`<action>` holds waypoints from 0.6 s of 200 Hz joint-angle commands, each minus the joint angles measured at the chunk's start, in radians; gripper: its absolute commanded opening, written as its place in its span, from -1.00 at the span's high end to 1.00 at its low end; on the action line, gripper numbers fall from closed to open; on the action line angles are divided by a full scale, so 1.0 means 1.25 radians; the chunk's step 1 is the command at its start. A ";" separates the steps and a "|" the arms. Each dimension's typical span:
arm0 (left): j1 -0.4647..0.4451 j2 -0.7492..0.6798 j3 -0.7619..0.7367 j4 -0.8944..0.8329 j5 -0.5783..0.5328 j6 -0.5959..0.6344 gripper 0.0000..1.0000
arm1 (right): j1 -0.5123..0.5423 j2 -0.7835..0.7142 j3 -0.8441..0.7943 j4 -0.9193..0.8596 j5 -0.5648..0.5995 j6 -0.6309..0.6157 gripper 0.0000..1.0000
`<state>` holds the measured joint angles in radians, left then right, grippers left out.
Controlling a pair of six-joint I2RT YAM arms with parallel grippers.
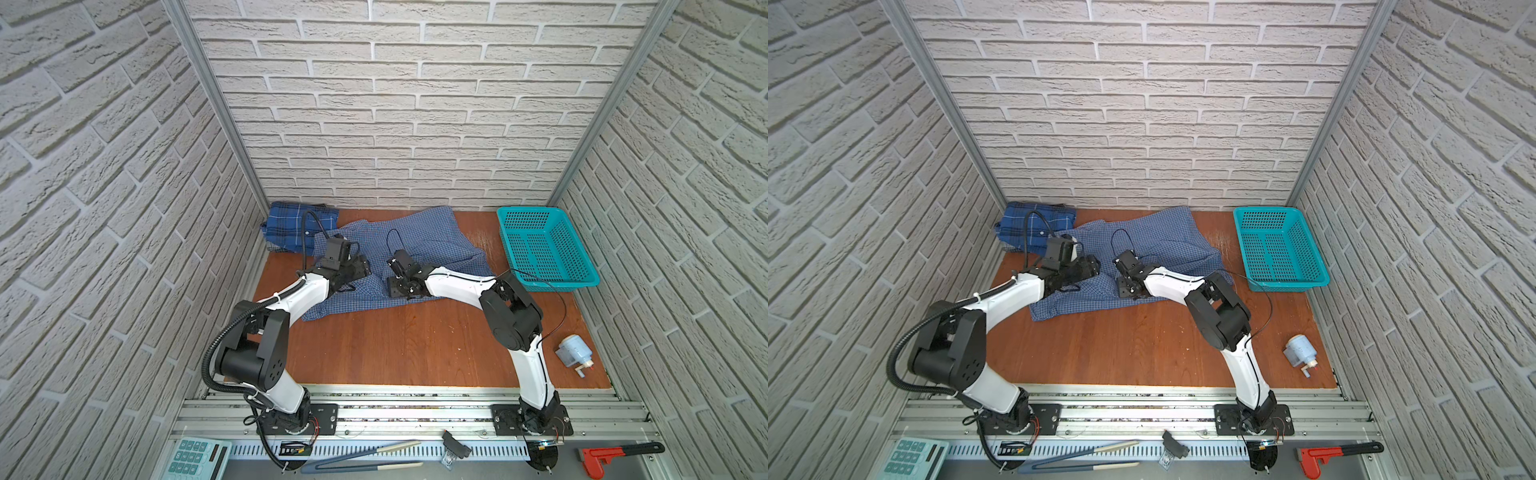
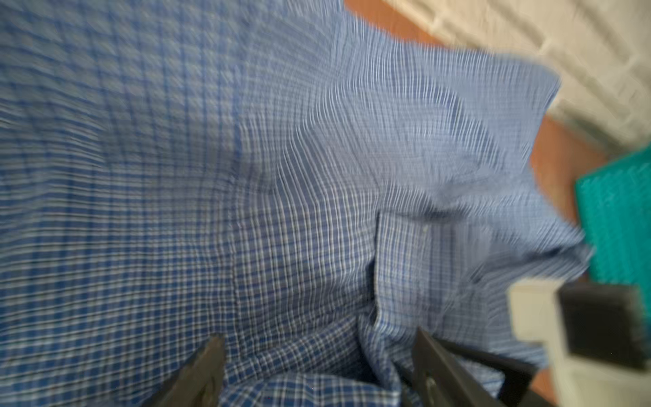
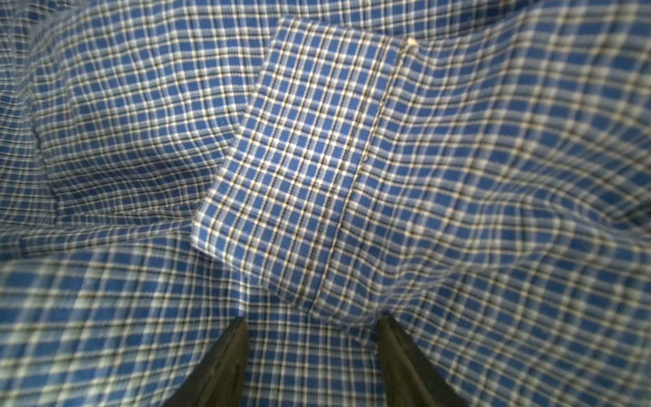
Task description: Fold and stack the long sleeve shirts
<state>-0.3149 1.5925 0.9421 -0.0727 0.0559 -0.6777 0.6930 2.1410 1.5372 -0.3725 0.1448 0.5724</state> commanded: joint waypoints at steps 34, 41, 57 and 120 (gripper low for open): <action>0.025 -0.023 -0.108 0.022 -0.042 0.028 -0.31 | 0.011 -0.086 0.062 -0.010 0.042 0.009 -0.21; 0.027 -0.029 -0.118 0.028 -0.038 0.028 -0.32 | 0.012 -0.080 0.066 0.010 0.030 0.008 -0.21; 0.027 -0.031 -0.131 0.035 -0.028 0.032 -0.38 | 0.014 -0.041 0.097 0.034 -0.001 0.012 -0.21; 0.041 -0.017 -0.162 0.043 -0.008 0.037 -0.32 | 0.020 0.192 0.357 -0.135 0.099 0.014 -0.22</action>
<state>-0.2802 1.5806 0.7670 -0.0467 0.0402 -0.6468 0.7090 2.3196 1.9186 -0.4015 0.1757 0.5701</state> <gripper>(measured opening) 0.662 0.609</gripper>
